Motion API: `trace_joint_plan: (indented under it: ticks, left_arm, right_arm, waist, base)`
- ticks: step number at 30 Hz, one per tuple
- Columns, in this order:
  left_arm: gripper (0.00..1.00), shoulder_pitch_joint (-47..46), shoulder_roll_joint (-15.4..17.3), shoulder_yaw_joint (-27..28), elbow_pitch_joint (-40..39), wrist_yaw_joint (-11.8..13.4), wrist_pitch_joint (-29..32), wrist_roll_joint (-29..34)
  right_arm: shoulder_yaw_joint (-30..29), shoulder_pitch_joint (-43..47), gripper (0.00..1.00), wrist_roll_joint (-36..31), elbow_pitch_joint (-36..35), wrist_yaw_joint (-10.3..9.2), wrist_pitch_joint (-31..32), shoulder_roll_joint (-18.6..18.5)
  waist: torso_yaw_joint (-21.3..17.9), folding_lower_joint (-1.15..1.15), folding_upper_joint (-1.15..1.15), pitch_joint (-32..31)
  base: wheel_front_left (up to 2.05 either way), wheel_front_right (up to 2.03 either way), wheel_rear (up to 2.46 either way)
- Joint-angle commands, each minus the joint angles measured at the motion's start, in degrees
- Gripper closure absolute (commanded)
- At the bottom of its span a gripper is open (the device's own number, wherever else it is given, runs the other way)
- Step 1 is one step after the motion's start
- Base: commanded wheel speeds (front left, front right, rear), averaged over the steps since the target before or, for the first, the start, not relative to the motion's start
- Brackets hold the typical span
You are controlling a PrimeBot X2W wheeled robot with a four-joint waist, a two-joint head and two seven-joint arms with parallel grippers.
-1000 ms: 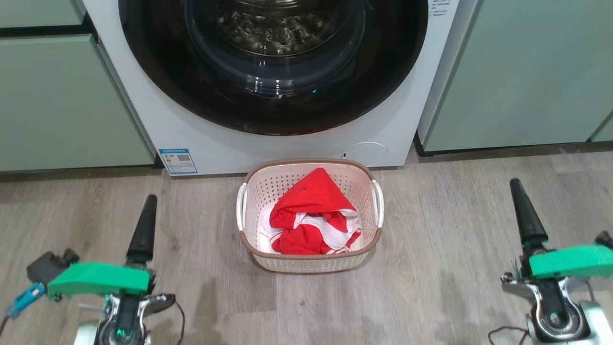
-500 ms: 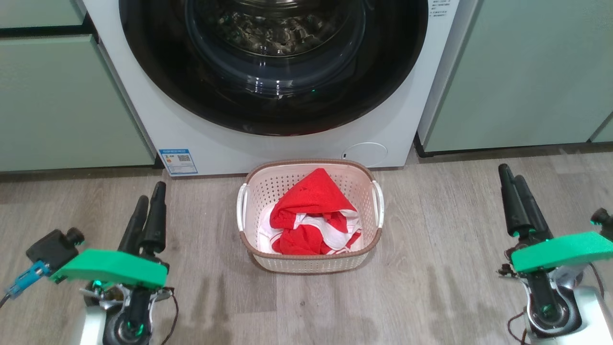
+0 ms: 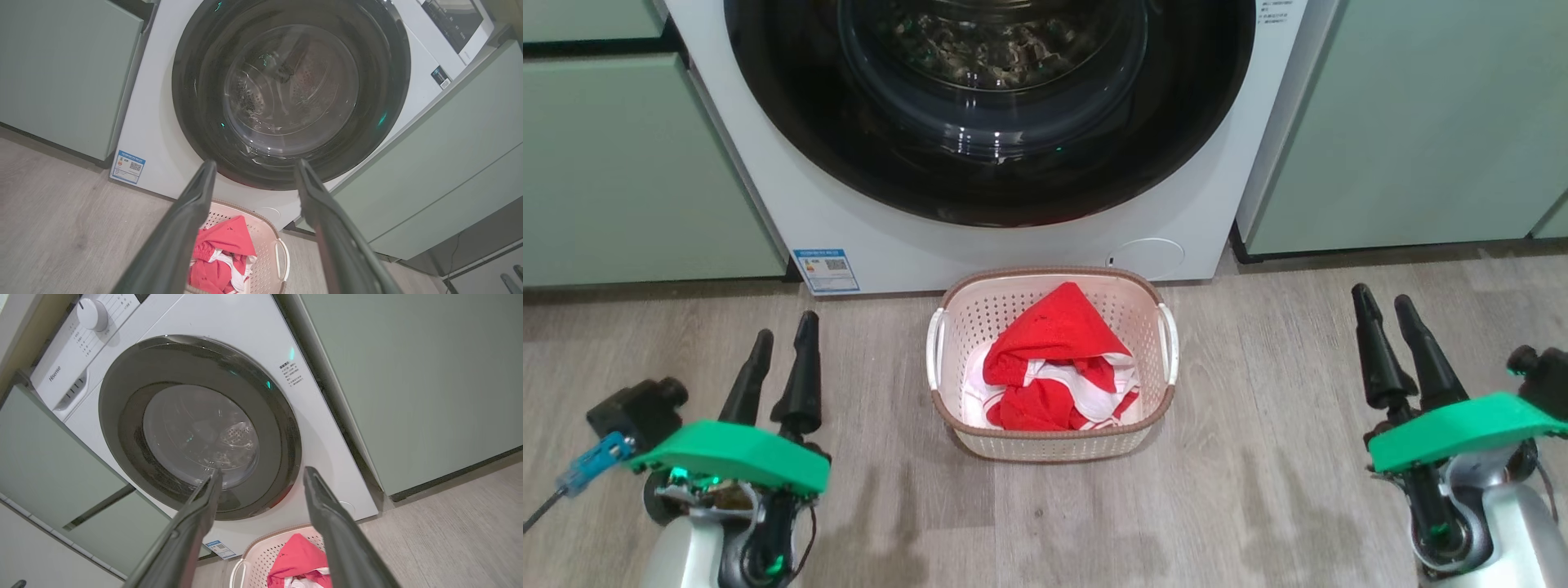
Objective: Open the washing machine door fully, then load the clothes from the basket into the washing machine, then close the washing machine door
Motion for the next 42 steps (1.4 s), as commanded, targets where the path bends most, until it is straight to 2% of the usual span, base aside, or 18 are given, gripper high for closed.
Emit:
trace_joint_plan:
  ticks: [1,16,26,42]
  left_arm:
    - [0.0,-3.26,1.2,0.66,-2.26,0.73,-0.83,2.21]
    - [0.0,-3.95,1.94,0.02,-1.93,3.05,-3.52,12.08]
    - [0.0,-4.18,2.03,-0.3,-1.31,4.5,-5.19,18.56]
    - [0.0,-4.38,1.27,0.39,-0.68,5.34,-7.71,26.72]
  right_arm:
    - [0.75,-2.05,0.0,-2.6,-1.58,0.01,-0.87,-0.4]
    - [1.91,-3.79,0.0,-16.61,1.8,0.0,-4.47,0.36]
    - [2.26,-4.39,0.0,-23.15,2.46,0.0,-6.11,1.05]
    - [3.0,-5.42,0.0,-31.54,3.17,0.0,-7.79,1.24]
  waist:
    - [-0.03,-0.01,0.0,0.29]
    - [-0.46,-0.01,0.0,1.75]
    - [-0.44,-0.01,0.0,2.15]
    - [-0.57,-0.01,0.0,2.39]
  base:
    - [0.0,0.0,0.0]
    - [0.0,0.0,0.0]
    - [0.0,0.0,0.0]
    - [0.0,0.0,0.0]
